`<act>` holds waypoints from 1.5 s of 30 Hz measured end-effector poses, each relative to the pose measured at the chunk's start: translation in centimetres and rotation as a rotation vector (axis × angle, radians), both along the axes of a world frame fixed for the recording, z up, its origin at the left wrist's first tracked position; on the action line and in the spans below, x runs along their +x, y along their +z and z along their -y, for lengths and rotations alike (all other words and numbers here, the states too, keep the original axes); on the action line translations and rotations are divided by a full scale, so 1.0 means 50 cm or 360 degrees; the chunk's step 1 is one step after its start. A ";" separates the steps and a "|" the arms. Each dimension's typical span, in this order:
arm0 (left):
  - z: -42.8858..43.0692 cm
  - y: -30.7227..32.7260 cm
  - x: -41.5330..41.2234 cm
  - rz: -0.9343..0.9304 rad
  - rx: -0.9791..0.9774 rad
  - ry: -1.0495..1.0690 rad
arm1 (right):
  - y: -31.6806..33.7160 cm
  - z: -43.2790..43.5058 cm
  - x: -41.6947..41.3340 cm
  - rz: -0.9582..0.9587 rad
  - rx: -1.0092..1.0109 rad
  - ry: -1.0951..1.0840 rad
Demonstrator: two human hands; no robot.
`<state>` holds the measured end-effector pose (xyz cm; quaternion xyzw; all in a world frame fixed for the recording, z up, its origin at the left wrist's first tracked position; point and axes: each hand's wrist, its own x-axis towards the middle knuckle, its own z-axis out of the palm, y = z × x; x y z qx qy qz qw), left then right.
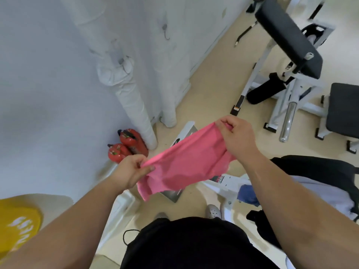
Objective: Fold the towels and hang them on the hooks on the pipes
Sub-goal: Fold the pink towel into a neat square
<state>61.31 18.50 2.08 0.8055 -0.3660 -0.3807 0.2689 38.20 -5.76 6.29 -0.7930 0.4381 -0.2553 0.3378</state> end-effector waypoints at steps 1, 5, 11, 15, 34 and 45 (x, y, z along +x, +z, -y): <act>-0.038 -0.010 0.029 -0.0027 0.0036 0.0030 | -0.002 -0.020 0.019 -0.0031 -0.0030 -0.0026; -0.167 -0.037 0.115 -0.0105 0.0170 0.0124 | -0.011 -0.090 0.079 -0.0142 -0.0107 -0.0073; -0.239 -0.003 0.147 -0.0115 -0.0019 0.0455 | -0.012 -0.183 0.157 -0.0275 0.0101 0.0017; -0.234 0.054 0.134 -0.0210 -0.0315 0.0497 | 0.020 -0.286 0.235 -0.0294 0.0339 0.0354; -0.299 0.135 0.197 -0.0749 -0.0784 0.0972 | 0.111 -0.369 0.429 -0.0043 0.0584 0.0553; -0.201 0.199 0.170 -0.0370 -0.0836 0.1046 | 0.144 -0.401 0.509 0.0534 0.1746 0.0213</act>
